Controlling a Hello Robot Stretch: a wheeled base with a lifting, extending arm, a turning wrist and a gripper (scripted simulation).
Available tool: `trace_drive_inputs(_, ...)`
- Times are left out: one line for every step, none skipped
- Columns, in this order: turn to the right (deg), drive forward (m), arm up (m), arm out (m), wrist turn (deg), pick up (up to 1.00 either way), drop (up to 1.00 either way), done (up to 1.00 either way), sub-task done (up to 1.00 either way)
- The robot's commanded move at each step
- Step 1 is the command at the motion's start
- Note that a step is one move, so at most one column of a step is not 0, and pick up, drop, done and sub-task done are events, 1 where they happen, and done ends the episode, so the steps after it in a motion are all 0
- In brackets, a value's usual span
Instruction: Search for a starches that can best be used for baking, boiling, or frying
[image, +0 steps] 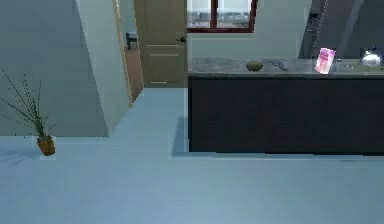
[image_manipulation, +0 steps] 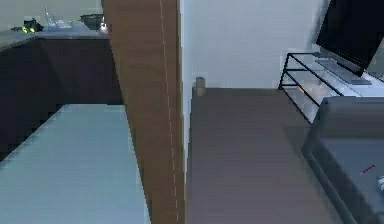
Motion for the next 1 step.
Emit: trace_drive_inputs(0.0,1.0,0.0,0.0,0.0,0.0,0.0,0.0,0.0)
